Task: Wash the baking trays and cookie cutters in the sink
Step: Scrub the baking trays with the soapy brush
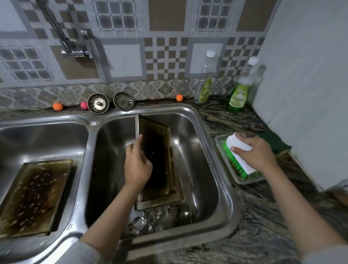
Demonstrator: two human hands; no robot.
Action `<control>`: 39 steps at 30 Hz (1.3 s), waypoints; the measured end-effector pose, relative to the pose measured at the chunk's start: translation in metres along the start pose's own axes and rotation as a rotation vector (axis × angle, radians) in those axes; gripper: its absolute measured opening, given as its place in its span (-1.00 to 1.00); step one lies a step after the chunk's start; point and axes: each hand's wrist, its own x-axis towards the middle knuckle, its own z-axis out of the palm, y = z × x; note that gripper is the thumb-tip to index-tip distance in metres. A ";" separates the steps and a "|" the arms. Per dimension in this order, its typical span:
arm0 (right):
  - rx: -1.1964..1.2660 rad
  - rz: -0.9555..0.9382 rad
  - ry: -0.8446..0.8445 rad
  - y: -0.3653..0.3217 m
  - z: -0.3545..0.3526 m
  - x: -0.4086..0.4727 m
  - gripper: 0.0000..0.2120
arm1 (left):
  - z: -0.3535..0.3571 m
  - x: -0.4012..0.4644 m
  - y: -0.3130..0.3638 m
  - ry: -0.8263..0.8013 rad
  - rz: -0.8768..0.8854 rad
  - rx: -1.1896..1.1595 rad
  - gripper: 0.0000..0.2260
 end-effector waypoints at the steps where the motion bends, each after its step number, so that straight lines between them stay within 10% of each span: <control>1: -0.004 0.000 0.000 0.003 0.005 0.001 -0.51 | -0.001 -0.001 0.002 0.020 0.001 -0.003 -0.38; 13: 0.088 -0.003 0.031 -0.002 -0.006 0.005 -0.51 | -0.017 -0.012 0.023 0.265 0.113 -0.108 -0.49; 27: 0.333 -0.368 0.088 -0.169 0.081 -0.006 -0.54 | -0.007 -0.032 0.042 0.202 0.043 -0.373 -0.52; 32: 0.302 -0.578 -0.253 -0.176 0.115 -0.018 -0.51 | -0.024 -0.020 0.030 0.329 -0.038 -0.411 -0.59; 39: 0.310 -0.446 -0.038 -0.176 0.109 0.003 -0.50 | -0.008 -0.019 0.040 0.257 0.006 -0.423 -0.58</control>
